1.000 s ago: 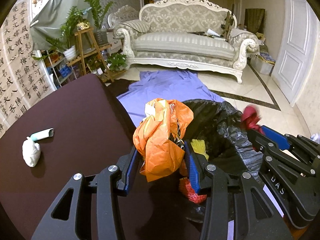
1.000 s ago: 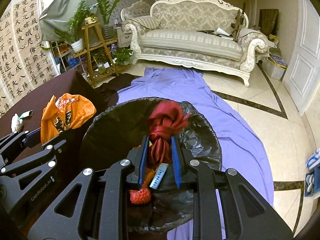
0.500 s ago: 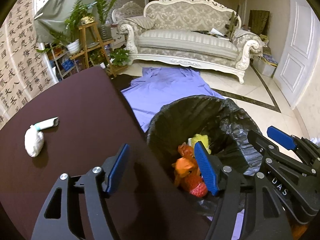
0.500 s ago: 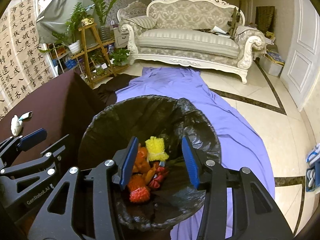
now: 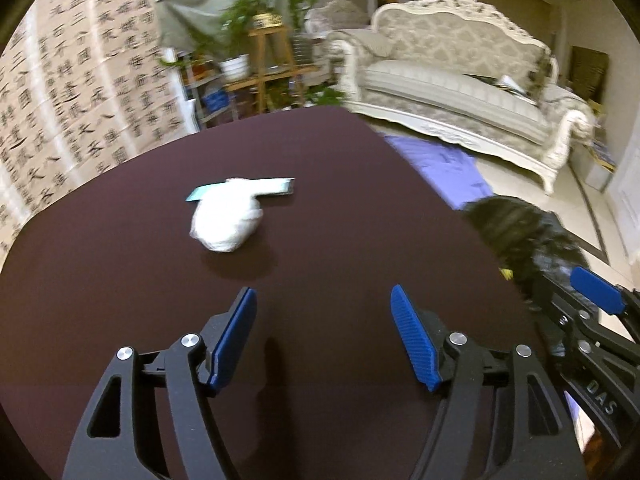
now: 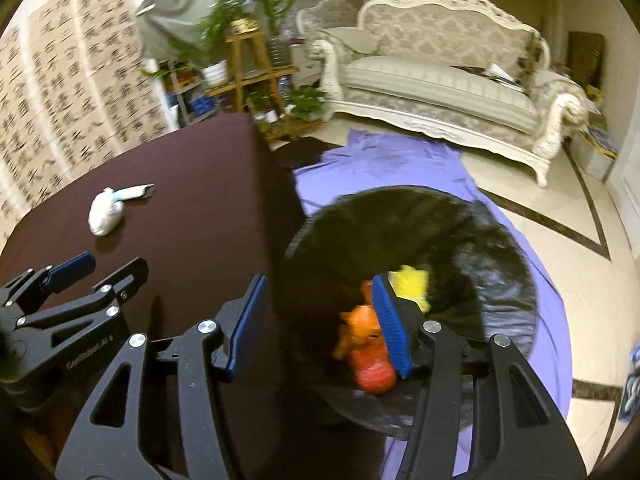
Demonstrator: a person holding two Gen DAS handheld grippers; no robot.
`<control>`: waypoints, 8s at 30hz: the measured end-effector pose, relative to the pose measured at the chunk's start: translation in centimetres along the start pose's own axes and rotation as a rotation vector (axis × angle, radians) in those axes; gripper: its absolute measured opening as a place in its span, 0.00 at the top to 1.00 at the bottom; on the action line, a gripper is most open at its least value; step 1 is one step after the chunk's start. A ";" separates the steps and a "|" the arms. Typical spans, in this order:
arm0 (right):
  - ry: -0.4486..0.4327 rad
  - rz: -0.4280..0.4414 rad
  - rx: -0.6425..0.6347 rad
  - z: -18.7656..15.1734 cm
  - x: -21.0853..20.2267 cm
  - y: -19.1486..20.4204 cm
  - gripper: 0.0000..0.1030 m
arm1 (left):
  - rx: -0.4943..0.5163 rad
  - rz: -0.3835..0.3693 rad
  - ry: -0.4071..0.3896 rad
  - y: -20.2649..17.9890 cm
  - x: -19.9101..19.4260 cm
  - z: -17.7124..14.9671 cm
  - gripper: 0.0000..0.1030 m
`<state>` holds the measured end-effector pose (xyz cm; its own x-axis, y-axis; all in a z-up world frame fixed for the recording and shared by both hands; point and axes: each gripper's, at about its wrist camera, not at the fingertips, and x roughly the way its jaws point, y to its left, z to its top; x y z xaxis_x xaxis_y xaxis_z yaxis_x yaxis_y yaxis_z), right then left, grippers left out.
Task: Collect trash
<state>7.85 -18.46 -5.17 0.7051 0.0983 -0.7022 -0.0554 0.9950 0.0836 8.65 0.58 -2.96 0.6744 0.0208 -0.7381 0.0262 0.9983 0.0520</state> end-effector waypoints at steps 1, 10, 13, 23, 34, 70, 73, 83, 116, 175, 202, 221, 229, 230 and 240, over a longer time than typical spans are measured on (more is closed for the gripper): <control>0.002 0.009 -0.019 0.3 0.3 0.9 0.49 | -0.016 0.011 0.005 0.8 0.2 0.2 0.34; 0.034 0.034 -0.069 2.2 2.3 4.2 0.49 | -0.055 0.069 0.014 3.9 2.6 2.2 0.30; 0.043 0.035 -0.074 2.7 3.2 4.9 0.49 | -0.065 0.058 0.027 4.3 3.6 3.0 0.30; 0.061 0.051 -0.109 4.1 5.0 7.1 0.49 | -0.059 -0.016 0.044 5.3 4.0 3.2 0.66; 0.054 0.077 -0.153 6.8 7.7 10.8 0.49 | -0.104 0.058 0.029 10.3 2.4 1.4 0.67; 0.057 0.146 -0.297 6.8 7.5 19.8 0.44 | -0.240 0.185 0.052 19.7 1.7 -0.7 0.66; 0.070 0.143 -0.299 7.1 8.5 20.6 0.44 | -0.241 0.185 0.051 19.7 1.7 -0.7 0.67; 0.113 0.141 -0.301 7.1 9.9 21.6 0.70 | -0.241 0.186 0.051 19.7 1.7 -0.7 0.66; 0.044 0.092 -0.191 0.0 -0.1 11.7 0.85 | -0.149 0.084 -0.007 11.3 -3.0 -3.6 0.68; -0.056 -0.209 0.124 -0.1 -1.1 -10.5 0.84 | 0.237 -0.180 -0.086 -14.4 -0.1 2.0 0.68; -0.033 -0.245 0.146 -0.1 0.7 -11.1 0.53 | 0.237 -0.183 -0.042 -14.2 1.3 2.2 0.26; -0.084 -0.308 0.163 -1.6 -2.6 -10.7 0.15 | 0.219 -0.162 -0.070 -11.9 -0.6 0.7 0.21; -0.106 -0.304 0.159 -3.3 -4.6 -9.2 0.10 | 0.200 -0.174 -0.099 -10.1 -3.0 -0.4 0.19; -0.109 -0.304 0.159 -3.4 -4.9 -9.0 0.10 | 0.195 -0.177 -0.102 -9.8 -3.4 -0.6 0.19; -0.162 -0.294 0.133 -4.6 -8.9 -6.2 0.08 | 0.183 -0.151 -0.161 -7.4 -7.5 -2.7 0.18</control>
<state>-1.30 -25.37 -2.71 0.7805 -0.2069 -0.5899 0.2517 0.9678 -0.0064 1.39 -6.82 0.35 0.7610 -0.1506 -0.6310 0.2578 0.9628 0.0811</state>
